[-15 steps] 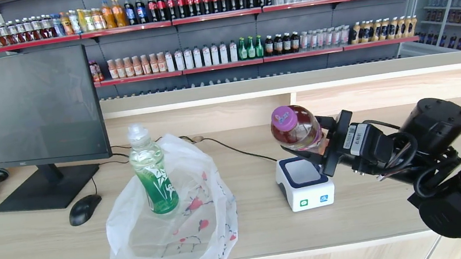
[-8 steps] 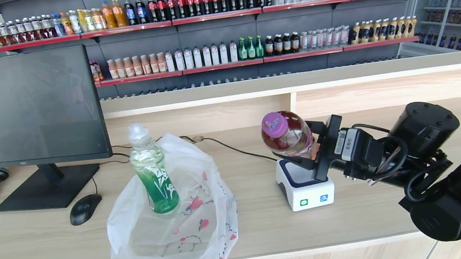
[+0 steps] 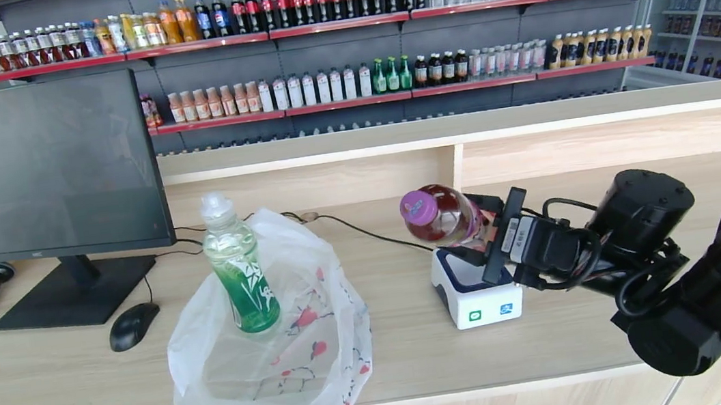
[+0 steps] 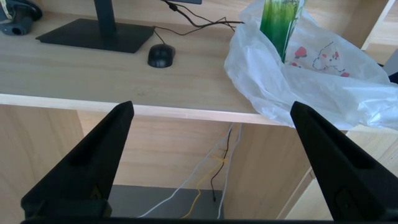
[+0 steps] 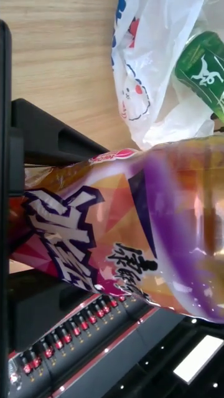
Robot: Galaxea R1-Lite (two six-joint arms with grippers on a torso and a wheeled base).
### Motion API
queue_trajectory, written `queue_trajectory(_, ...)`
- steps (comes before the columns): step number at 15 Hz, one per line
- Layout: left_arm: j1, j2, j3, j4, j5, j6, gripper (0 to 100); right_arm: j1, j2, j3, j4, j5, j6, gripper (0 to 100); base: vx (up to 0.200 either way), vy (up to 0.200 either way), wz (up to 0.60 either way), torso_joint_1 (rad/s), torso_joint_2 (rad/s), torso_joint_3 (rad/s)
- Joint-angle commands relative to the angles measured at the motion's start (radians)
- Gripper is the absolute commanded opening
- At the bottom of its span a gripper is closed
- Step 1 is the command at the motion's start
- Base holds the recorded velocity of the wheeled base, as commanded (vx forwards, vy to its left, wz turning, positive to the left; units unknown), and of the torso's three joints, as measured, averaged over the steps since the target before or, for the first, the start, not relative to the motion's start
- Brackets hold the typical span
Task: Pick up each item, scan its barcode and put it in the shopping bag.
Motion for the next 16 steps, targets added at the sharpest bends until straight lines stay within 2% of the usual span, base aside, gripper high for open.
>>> queue_trajectory(1, 0.000, 0.000, 0.000, -0.001, 0.001, -0.001, 100, 0.001, 0.024, -0.020, -0.001, 0.006, -0.024, 0, 0.000, 0.000, 0.00, 0.000, 0.00, 0.000)
queue_trajectory(9, 0.000, 0.000, 0.000, -0.001, 0.001, -0.001, 100, -0.011, 0.020, 0.009, -0.001, 0.078, -0.116, 0, 0.000, 0.000, 0.00, 0.000, 0.00, 0.000)
queue_trajectory(10, 0.000, 0.000, 0.000, -0.001, 0.001, -0.001, 100, -0.033, 0.023, 0.000, -0.001, 0.151, -0.150, 0, 0.000, 0.000, 0.00, 0.000, 0.00, 0.000)
queue_trajectory(16, 0.000, 0.000, 0.000, -0.001, 0.001, -0.001, 100, -0.028, 0.044, -0.011, -0.001, 0.205, -0.196, 0, 0.000, 0.000, 0.00, 0.000, 0.00, 0.000)
